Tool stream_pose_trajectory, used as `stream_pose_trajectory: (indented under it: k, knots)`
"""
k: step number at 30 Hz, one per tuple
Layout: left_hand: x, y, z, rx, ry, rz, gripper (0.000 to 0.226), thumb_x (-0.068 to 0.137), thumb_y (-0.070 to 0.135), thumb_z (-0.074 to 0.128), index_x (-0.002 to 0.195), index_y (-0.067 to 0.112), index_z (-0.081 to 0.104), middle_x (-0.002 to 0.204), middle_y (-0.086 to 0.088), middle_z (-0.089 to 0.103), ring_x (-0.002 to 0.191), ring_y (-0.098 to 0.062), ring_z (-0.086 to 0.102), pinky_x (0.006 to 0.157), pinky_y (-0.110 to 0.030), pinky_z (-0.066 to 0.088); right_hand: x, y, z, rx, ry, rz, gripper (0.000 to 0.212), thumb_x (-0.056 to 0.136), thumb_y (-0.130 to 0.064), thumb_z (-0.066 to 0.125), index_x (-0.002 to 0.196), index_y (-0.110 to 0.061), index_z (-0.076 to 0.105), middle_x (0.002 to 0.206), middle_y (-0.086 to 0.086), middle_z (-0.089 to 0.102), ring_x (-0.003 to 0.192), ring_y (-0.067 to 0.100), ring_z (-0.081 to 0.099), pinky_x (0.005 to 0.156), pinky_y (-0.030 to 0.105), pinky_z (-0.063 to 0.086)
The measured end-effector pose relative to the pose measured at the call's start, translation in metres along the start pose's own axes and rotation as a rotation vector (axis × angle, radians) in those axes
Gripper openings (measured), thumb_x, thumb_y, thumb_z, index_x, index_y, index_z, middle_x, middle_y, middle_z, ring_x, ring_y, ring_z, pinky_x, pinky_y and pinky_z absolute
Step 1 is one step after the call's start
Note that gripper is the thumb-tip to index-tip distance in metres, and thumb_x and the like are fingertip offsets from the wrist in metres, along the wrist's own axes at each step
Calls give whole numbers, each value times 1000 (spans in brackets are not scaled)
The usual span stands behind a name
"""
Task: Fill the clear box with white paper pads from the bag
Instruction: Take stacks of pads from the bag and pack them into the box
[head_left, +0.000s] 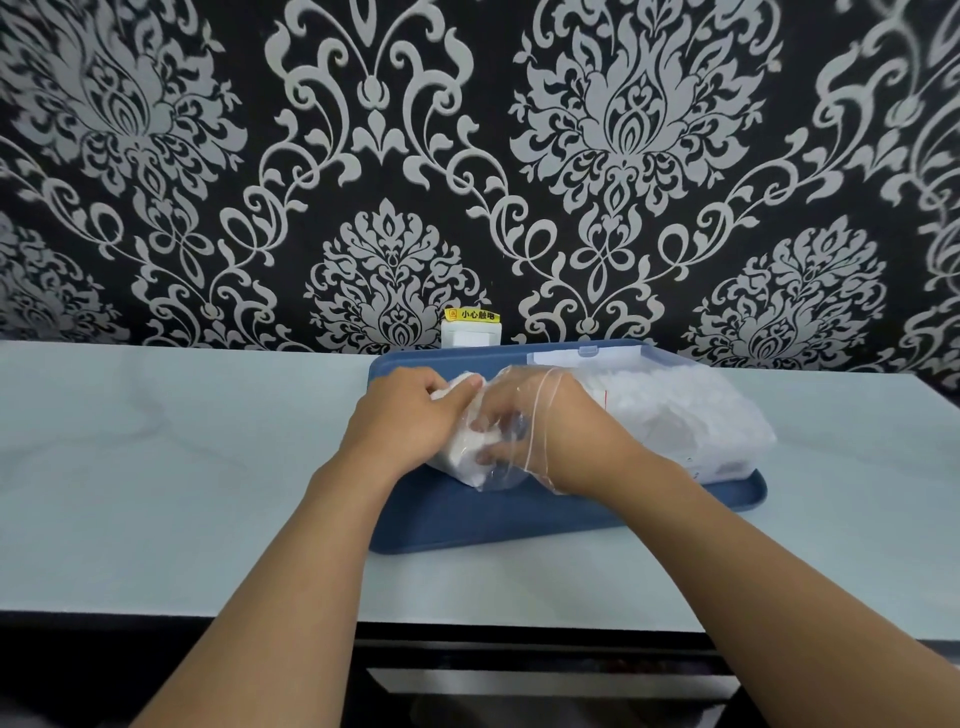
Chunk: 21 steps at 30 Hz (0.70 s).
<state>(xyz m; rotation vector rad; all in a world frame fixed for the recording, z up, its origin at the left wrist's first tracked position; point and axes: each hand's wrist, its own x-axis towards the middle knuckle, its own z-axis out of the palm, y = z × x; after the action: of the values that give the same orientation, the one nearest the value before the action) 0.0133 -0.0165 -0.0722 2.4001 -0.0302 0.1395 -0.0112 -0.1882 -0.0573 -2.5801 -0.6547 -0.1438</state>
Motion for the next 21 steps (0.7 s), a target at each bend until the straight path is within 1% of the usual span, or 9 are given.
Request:
stream_pose_trajectory:
  k: [2, 5, 7, 9, 12, 15, 16, 19, 21]
  knots:
    - [0, -3, 0, 26, -22, 11, 40, 93, 57, 52, 85, 21, 68, 86, 3, 69, 85, -22, 64, 77, -38, 53, 1, -3, -1, 27, 10, 8, 27, 67, -24, 90, 77, -24, 66, 100, 2, 65, 90, 25, 64, 80, 35, 51]
    - [0, -5, 1, 62, -29, 20, 41, 98, 52, 47, 86, 17, 66, 86, -1, 67, 86, -26, 62, 78, -40, 51, -1, -4, -5, 14, -22, 40, 29, 64, -28, 92, 77, -26, 66, 103, -4, 63, 92, 21, 64, 81, 37, 53]
    - [1, -5, 4, 98, -31, 24, 42, 100, 52, 43, 90, 17, 64, 90, -2, 67, 88, -26, 61, 77, -39, 50, -2, -5, -8, -43, -50, 32, 29, 66, -34, 90, 82, -23, 70, 101, -6, 59, 90, 19, 61, 82, 37, 53]
    - [3, -5, 7, 135, -41, 31, 42, 101, 53, 38, 92, 18, 61, 93, -3, 66, 89, -26, 60, 76, -38, 47, -2, -8, -7, -61, -60, 6, 31, 69, -36, 88, 93, -23, 72, 101, -2, 59, 89, 19, 58, 81, 37, 52]
    - [5, -7, 10, 170, -52, 28, 44, 102, 53, 33, 94, 18, 58, 93, -3, 65, 89, -26, 59, 76, -39, 47, -3, -11, -2, -65, -80, 6, 39, 73, -40, 84, 109, -29, 72, 107, -3, 60, 99, 16, 54, 87, 33, 48]
    - [5, -9, 12, 195, -56, 24, 47, 103, 54, 30, 92, 17, 56, 90, -4, 64, 86, -27, 58, 74, -39, 46, -1, -11, 1, -182, -112, -10, 34, 81, -40, 76, 111, -25, 70, 114, 0, 62, 103, 19, 58, 88, 34, 48]
    - [5, -9, 11, 209, -52, 23, 47, 103, 53, 29, 92, 16, 55, 89, -3, 63, 85, -27, 57, 73, -39, 44, -2, -9, -1, -177, -123, 0, 32, 83, -37, 75, 110, -22, 70, 111, 1, 63, 99, 19, 59, 85, 34, 48]
    - [7, -10, 11, 245, -45, 12, 48, 104, 53, 27, 92, 15, 54, 89, -3, 60, 86, -28, 55, 71, -37, 40, -10, 2, -20, 19, -84, 61, 26, 80, -32, 81, 99, -21, 67, 85, -6, 60, 71, 7, 55, 63, 25, 42]
    - [8, -12, 10, 246, -45, -3, 48, 104, 52, 27, 93, 15, 55, 93, -5, 62, 88, -28, 56, 74, -38, 42, -22, 10, -37, 165, -65, 100, 20, 82, -23, 81, 92, -19, 64, 78, -9, 61, 60, 0, 51, 58, 18, 39]
